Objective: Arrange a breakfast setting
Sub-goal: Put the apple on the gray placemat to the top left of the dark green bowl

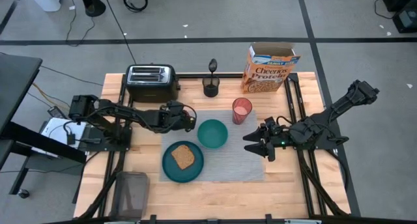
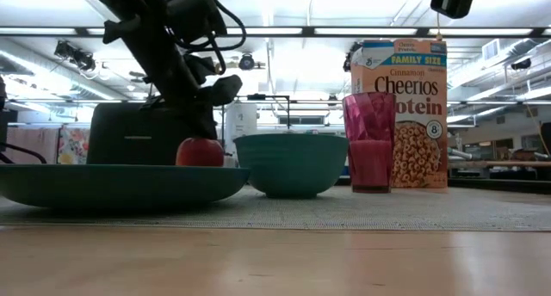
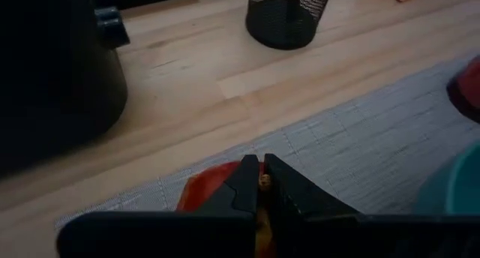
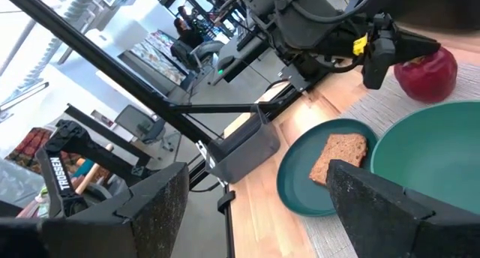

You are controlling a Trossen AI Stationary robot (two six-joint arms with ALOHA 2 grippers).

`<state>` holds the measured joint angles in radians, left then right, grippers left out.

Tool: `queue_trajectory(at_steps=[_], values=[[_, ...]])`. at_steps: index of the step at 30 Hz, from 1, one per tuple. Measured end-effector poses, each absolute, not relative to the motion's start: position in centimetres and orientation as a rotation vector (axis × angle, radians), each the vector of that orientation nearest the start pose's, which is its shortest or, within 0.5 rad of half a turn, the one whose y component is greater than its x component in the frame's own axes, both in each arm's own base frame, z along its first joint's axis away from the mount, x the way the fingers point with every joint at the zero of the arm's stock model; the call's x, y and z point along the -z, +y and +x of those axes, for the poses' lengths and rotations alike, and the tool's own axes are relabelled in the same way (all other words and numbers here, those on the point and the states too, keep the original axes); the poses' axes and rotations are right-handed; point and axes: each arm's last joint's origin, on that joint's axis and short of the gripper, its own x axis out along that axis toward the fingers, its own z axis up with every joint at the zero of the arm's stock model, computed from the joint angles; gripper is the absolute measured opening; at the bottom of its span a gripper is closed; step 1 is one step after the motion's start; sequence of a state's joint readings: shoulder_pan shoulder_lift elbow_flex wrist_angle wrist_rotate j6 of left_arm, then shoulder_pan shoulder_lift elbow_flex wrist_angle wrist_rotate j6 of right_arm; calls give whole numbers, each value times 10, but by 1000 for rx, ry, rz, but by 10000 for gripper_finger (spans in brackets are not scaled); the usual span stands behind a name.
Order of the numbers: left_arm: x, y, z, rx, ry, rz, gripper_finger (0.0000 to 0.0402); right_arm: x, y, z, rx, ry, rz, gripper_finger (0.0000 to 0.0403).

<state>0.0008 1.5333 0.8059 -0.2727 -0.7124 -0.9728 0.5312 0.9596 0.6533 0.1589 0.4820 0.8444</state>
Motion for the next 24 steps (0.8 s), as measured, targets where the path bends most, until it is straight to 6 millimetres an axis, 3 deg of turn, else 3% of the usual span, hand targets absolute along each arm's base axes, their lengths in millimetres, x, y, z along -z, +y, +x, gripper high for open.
queue_trajectory(at_steps=[13,24], values=[[-172,18,278,-1070,540,-553,27,-289,96,190,4,143,758,317],[-183,23,269,-1078,543,-584,104,-290,96,191,-4,141,714,317]])
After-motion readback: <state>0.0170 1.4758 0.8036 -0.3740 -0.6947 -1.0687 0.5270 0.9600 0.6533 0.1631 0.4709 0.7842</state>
